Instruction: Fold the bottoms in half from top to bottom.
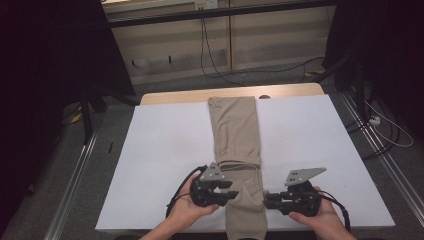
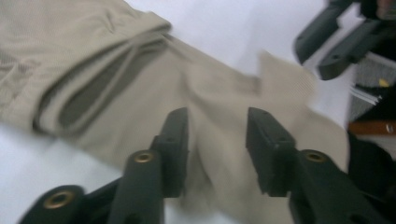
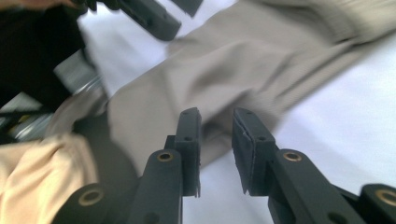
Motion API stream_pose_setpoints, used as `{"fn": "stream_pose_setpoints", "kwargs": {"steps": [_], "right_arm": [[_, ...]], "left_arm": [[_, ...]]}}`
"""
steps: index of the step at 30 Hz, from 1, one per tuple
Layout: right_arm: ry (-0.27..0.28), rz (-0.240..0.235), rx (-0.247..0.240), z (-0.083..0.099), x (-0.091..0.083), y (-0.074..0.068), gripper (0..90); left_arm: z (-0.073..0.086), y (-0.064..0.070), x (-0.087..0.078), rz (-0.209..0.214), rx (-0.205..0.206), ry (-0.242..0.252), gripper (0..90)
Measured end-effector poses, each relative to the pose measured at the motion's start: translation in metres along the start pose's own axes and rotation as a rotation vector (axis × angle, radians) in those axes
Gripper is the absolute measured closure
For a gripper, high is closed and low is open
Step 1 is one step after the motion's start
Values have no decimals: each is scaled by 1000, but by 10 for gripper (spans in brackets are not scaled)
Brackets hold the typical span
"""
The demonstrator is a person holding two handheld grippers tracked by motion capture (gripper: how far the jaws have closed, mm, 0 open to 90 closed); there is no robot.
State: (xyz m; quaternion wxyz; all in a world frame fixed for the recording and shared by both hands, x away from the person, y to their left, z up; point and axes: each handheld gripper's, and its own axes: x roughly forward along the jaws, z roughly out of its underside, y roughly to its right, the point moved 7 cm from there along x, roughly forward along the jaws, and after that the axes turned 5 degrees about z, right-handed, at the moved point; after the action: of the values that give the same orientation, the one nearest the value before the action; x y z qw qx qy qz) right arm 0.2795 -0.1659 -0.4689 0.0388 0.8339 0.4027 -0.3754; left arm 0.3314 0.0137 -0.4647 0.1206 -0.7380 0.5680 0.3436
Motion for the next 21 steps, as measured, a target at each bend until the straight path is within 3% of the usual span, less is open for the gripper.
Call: {"fn": "stream_pose_setpoints", "kwargs": {"steps": [1,4,6,7,8,9,10,11,14,16,19,21], "right_arm": [[18,8,15,-2,-2,4,732],[59,51,41,-8,-7,19,732],[58,73,63,-9,-4,27,675],[51,76,78,-9,0,30,659],[42,75,84,-9,4,31,653],[30,71,79,-8,9,32,630],[18,64,82,-7,13,31,605],[6,57,85,-6,17,29,600],[-20,38,68,-3,22,20,606],[-15,19,45,-3,21,13,619],[-29,-40,9,-1,21,-2,686],[-48,-76,-29,3,24,-14,849]], "left_arm": [[-8,-10,13,-14,-8,-5,562],[-14,-18,33,2,-18,-26,495],[-13,-18,39,6,-15,-46,508],[-8,-16,48,-4,-9,-86,529],[-5,-13,50,9,1,-107,602],[-3,-10,49,-11,26,-106,683],[-2,-7,46,15,40,-125,761],[-2,-3,43,39,25,-109,860],[2,9,30,60,17,-76,886],[6,21,19,76,33,-60,889],[14,38,3,98,46,-32,888],[23,49,-5,110,63,-32,887]]}}
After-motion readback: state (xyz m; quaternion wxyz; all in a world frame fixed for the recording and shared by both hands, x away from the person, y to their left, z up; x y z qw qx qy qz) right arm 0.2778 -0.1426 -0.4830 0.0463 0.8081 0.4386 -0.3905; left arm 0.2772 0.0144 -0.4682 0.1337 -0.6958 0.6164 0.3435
